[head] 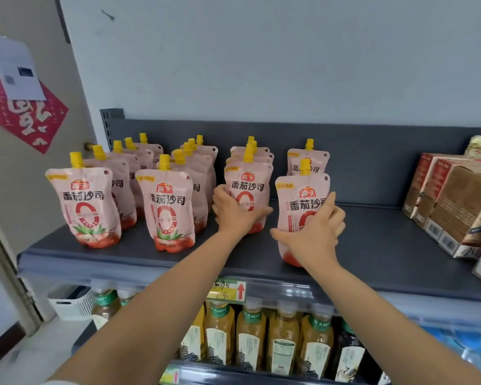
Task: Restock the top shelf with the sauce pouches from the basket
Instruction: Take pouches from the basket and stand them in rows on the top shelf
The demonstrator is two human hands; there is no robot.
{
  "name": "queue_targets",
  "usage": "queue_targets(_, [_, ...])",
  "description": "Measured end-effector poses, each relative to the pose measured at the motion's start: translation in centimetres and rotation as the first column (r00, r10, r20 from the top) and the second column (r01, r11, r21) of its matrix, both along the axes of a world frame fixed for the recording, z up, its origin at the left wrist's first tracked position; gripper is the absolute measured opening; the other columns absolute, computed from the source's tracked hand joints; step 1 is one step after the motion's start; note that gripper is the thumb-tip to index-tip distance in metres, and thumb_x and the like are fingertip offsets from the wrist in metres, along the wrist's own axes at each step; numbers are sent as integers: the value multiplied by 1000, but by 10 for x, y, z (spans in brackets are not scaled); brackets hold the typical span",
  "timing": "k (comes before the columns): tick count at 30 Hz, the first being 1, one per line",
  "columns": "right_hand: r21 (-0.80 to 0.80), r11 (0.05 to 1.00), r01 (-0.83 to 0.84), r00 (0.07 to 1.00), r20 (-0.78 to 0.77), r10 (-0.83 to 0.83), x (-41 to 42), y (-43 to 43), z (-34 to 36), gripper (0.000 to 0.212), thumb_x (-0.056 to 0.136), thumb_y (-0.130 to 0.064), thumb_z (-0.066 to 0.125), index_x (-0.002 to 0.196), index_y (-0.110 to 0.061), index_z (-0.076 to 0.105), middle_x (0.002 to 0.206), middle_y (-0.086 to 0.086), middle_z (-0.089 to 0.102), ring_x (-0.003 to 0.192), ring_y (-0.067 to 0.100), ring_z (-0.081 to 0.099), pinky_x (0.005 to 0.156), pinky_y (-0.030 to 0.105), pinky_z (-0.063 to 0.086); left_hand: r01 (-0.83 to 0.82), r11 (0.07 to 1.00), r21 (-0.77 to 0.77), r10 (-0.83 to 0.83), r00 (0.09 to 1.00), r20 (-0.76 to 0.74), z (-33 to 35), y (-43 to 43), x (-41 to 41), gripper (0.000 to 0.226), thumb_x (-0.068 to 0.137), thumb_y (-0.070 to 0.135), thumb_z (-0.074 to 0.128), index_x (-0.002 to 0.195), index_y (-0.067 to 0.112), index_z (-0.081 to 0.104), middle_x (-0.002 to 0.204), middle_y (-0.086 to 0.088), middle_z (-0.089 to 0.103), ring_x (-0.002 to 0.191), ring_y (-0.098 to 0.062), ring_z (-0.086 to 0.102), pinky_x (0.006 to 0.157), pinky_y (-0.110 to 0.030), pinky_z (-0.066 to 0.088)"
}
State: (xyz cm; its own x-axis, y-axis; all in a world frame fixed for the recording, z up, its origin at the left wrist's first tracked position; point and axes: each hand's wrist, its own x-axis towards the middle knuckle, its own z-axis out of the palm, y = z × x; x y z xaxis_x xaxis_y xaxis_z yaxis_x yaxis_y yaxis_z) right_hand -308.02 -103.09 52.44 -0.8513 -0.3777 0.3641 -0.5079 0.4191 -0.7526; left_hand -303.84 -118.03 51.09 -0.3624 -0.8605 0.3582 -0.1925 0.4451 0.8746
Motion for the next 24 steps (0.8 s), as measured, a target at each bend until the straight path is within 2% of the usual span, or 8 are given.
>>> queue_targets(4, [-37, 999, 18, 999, 36, -17, 7, -15, 0, 139, 54, -44, 90, 151, -9, -4, 143, 13, 19, 131, 29, 22, 104, 49, 33, 58, 998, -27, -56, 996, 65, 0, -1, 9, 106, 54, 36, 90, 131, 12, 22, 134, -8, 32, 127, -27, 32, 106, -48, 35])
queue_targets(7, [-30, 1000, 9, 1000, 2, -9, 12, -19, -2, 142, 50, -51, 89, 151, -7, -2, 142, 13, 21, 131, 30, 24, 104, 48, 34, 170, 985, 2, -168, 973, 159, 3, -9, 15, 101, 60, 27, 88, 131, 15, 17, 134, -9, 33, 128, -26, 35, 106, -45, 38])
queue_targets(10, [-22, 998, -60, 998, -29, 59, 14, -18, -5, 142, 52, -51, 88, 151, -8, -4, 140, 13, 23, 130, 31, 26, 106, 45, 31, 297, 952, 70, -305, 923, 236, 8, -16, 23, 96, 69, 15, 82, 133, 17, 10, 138, -6, 36, 129, -24, 40, 99, -32, 41])
queue_targets(16, [30, 990, -136, 990, -23, 137, 19, -18, -6, 142, 56, -51, 87, 150, -11, -12, 140, 14, 23, 130, 33, 28, 106, 43, 32, 343, 938, 43, -345, 920, 184, 9, -11, 32, 90, 68, 12, 84, 133, 14, 21, 136, -5, 46, 125, -21, 46, 91, -25, 39])
queue_targets(18, [33, 987, -156, 988, -7, 156, 18, -14, -8, 139, 60, -48, 86, 150, -13, -14, 140, 14, 24, 131, 33, 28, 106, 44, 32, 346, 937, 54, -350, 918, 185, 8, -12, 36, 102, 63, 12, 87, 138, 14, 18, 139, -5, 44, 129, -21, 43, 97, -27, 38])
queue_targets(21, [53, 983, -177, 984, -24, 179, 18, -11, -10, 137, 63, -42, 85, 149, -15, -17, 139, 14, 25, 130, 34, 30, 106, 46, 33, 321, 944, 82, -331, 912, 243, 7, -13, 47, 128, 50, 17, 93, 145, 24, 8, 146, -7, 35, 136, -27, 34, 111, -46, 34])
queue_targets(24, [81, 982, -168, 984, -41, 172, 23, -20, -9, 137, 63, -46, 84, 149, -14, -18, 141, 14, 25, 131, 34, 31, 105, 47, 35, 289, 957, 35, -287, 918, 275, 5, -10, 60, 123, 56, 16, 90, 148, 21, 9, 149, -8, 30, 138, -28, 29, 112, -48, 31])
